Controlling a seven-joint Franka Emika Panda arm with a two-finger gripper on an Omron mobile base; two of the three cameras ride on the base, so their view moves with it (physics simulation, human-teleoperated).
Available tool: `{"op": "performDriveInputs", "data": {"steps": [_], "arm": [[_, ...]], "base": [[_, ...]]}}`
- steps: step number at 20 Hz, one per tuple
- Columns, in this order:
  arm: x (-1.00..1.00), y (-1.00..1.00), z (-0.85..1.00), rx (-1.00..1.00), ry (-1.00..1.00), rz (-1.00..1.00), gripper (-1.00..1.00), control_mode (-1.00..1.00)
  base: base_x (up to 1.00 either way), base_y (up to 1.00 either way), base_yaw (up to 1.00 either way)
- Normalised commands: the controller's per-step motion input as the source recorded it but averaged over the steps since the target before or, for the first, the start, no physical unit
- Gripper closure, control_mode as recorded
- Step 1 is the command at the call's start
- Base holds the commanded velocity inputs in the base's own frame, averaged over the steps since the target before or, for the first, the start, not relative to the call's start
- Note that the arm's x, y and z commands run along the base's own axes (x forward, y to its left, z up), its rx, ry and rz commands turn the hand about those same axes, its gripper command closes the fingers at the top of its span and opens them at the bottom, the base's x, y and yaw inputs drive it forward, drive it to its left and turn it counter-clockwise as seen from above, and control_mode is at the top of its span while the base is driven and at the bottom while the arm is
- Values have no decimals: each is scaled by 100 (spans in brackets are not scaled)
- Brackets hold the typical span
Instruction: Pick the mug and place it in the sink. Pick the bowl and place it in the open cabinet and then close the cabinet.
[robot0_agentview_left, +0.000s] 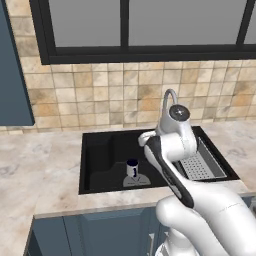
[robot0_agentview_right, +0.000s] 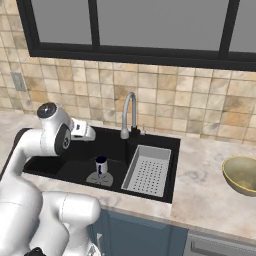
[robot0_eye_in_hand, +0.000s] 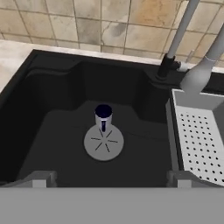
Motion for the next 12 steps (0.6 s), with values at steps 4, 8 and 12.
{"op": "performDriveInputs", "data": {"steps": [4, 8, 12], "arm": [[-42, 0, 44, 0, 0, 0, -100, -100], [-47, -4, 29, 3, 0, -4, -100, -100], [-36, -6, 5, 1, 0, -5, -100, -100]], "base": [[0, 0, 0], [0, 0, 0], [0, 0, 0]]}}
